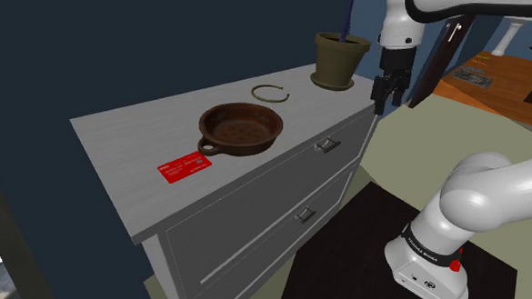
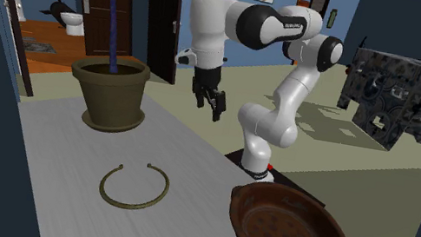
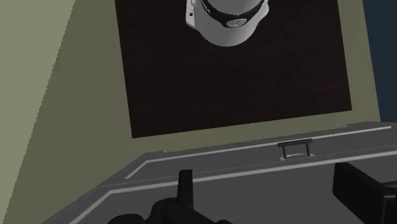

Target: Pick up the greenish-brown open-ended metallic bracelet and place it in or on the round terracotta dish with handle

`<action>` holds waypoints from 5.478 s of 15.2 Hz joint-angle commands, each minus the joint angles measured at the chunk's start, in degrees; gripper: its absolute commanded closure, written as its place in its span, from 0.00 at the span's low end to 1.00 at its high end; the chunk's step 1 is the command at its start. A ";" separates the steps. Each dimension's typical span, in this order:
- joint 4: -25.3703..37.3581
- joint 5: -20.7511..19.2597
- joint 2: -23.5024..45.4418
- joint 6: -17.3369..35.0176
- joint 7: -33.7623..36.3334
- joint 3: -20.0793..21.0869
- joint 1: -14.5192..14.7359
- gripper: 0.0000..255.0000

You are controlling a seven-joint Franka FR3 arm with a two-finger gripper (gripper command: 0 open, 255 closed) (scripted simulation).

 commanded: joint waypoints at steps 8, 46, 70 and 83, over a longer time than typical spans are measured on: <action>6.60 3.83 11.09 7.29 2.82 3.66 3.13 0.00; 37.54 4.51 46.84 21.16 10.31 13.13 10.20 1.00; 50.91 4.30 48.23 9.17 10.37 13.28 10.33 1.00; 56.31 4.21 47.61 3.08 16.85 16.21 14.01 1.00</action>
